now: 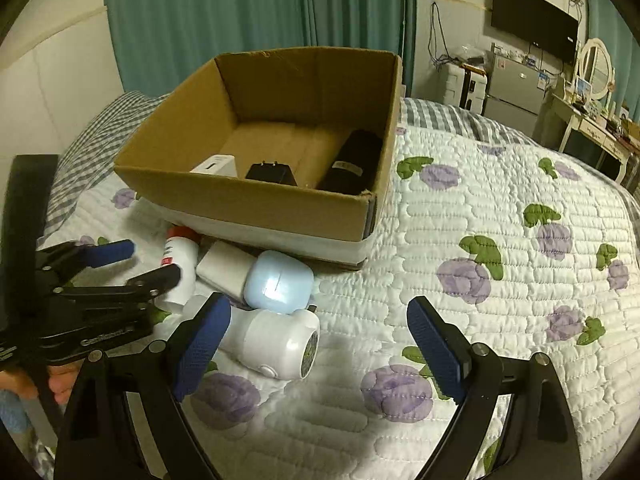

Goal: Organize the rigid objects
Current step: 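Grasp the red-capped pill bottle with the left gripper while the right gripper grasps the white cylindrical device, then drop the pill bottle into the box with the left gripper while the right gripper drops the white device in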

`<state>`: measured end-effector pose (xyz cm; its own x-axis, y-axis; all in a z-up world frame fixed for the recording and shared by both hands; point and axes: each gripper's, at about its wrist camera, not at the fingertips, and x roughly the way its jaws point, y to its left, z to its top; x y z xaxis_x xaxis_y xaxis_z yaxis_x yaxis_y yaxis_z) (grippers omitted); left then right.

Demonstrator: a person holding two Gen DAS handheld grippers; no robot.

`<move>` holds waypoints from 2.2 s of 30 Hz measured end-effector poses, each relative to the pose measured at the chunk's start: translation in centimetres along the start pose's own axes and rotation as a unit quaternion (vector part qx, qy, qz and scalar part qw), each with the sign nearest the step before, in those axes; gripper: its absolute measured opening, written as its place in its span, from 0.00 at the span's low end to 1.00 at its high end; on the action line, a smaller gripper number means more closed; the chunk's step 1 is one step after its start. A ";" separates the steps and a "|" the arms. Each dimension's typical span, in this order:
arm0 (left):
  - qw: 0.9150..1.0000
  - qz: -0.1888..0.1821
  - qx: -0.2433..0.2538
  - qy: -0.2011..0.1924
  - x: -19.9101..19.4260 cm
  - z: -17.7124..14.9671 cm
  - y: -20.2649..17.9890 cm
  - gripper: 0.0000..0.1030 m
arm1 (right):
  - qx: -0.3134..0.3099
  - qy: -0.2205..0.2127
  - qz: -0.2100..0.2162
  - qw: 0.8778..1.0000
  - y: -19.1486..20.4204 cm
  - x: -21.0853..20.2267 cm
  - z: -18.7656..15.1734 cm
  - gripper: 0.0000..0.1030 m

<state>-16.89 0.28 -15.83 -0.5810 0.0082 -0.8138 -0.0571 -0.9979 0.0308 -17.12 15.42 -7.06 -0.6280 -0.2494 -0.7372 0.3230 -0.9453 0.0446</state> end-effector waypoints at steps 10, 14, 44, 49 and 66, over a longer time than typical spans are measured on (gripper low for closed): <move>1.000 -0.014 0.017 0.003 0.1 -1.1 -0.5 0.38 | -0.015 0.016 0.000 1.000 0.5 0.6 -0.4 0.87; 0.999 0.005 0.025 -0.021 -2.7 -2.6 0.2 0.36 | -0.064 0.019 0.015 0.998 2.2 0.3 -0.5 0.87; 0.998 0.008 0.007 -0.055 -8.4 -4.4 1.4 0.36 | -0.148 0.007 -0.018 0.989 4.6 -2.6 -1.4 0.57; 0.997 -0.005 0.002 -0.081 -11.7 -3.0 1.0 0.36 | -0.130 -0.045 -0.015 0.990 4.9 -7.5 1.4 0.57; 0.993 0.016 0.045 -0.106 -5.1 13.1 -2.5 0.36 | -0.078 -0.121 -0.006 0.990 -0.4 -5.7 13.8 0.57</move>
<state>-24.47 3.60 -4.14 -0.7414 -0.0010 -0.6711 -0.1027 -0.9881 0.1149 -23.42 14.28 6.36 -0.7774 -0.2991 -0.5534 0.4077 -0.9095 -0.0813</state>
